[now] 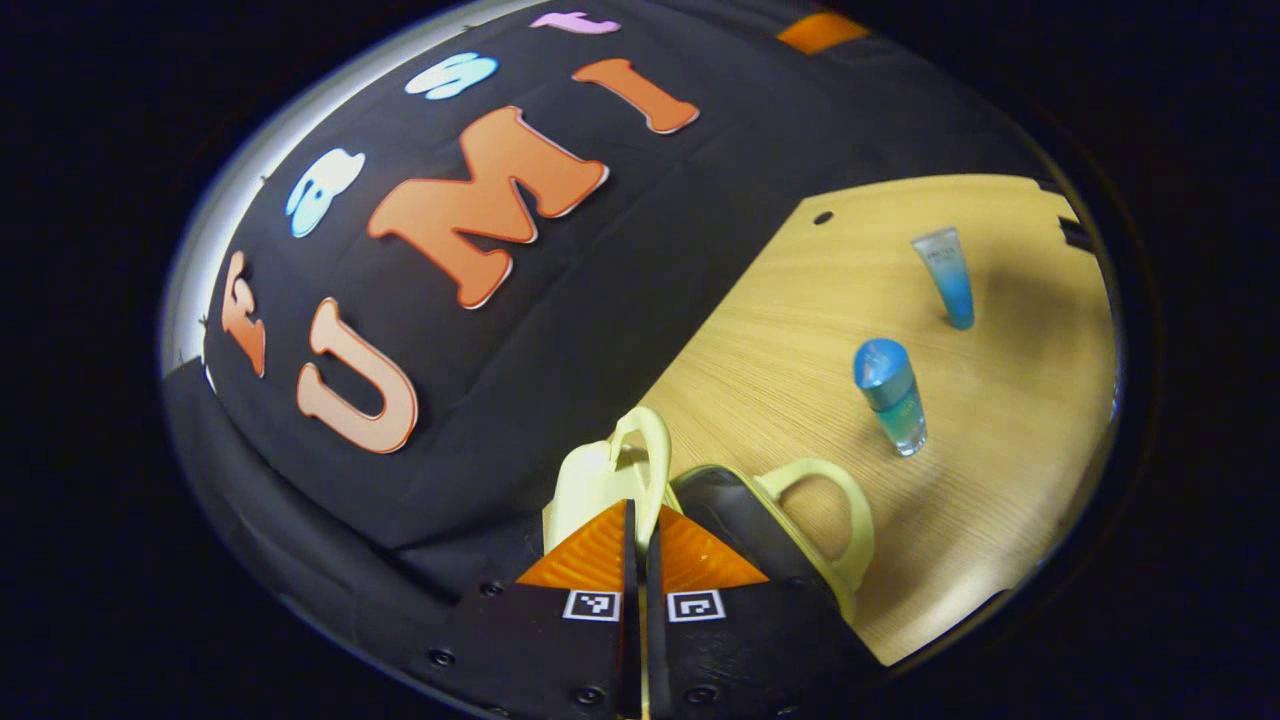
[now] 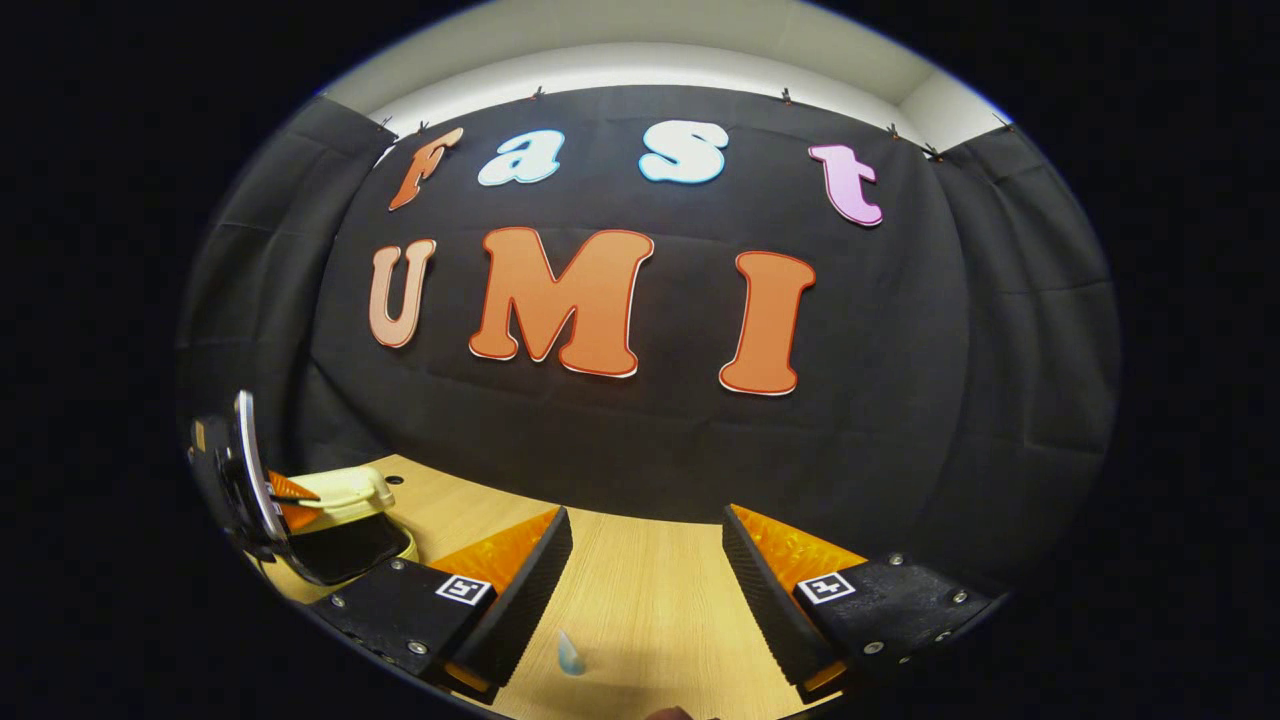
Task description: First open the suitcase, pack the skin care products into it, and then close the suitcase.
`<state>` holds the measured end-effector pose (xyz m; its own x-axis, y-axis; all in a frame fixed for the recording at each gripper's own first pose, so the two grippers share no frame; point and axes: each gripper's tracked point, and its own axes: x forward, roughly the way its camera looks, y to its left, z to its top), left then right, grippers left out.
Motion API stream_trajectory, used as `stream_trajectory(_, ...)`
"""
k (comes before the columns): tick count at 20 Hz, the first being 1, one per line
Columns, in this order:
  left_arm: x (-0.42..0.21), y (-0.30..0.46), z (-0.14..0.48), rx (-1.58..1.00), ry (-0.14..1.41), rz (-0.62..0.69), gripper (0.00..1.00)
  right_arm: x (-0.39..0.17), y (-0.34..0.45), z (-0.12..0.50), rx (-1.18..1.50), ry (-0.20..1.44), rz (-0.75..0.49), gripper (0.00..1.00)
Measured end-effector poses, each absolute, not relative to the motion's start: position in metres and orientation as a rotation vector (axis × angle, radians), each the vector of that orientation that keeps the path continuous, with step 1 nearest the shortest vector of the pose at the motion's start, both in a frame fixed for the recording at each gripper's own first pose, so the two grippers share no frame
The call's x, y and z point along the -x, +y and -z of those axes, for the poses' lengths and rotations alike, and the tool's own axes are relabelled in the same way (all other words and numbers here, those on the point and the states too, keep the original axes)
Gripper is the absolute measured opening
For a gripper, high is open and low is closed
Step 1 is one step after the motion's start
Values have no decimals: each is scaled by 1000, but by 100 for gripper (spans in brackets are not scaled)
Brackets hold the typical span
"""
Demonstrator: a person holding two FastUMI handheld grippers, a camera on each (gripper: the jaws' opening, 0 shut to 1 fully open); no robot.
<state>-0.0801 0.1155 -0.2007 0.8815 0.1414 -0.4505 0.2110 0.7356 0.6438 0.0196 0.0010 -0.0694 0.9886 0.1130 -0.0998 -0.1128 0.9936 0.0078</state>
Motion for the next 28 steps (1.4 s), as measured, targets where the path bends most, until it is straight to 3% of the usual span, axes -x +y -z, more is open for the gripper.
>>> stream_trajectory(6, 63, 202, 139, -591, 454, -107, 3, -26, 31, 68, 20, 114, -128, 95)
stream_trajectory(12, 62, 293, 116, -475, 430, -236, 2, -32, 62, 68, 21, 129, -135, 95)
stream_trajectory(22, 67, 432, 142, -381, 465, -343, 3, -39, 101, 77, 25, 186, -105, 95)
stream_trajectory(28, 88, 513, 193, -296, 559, -422, 3, -39, 114, 83, 29, 219, -90, 95)
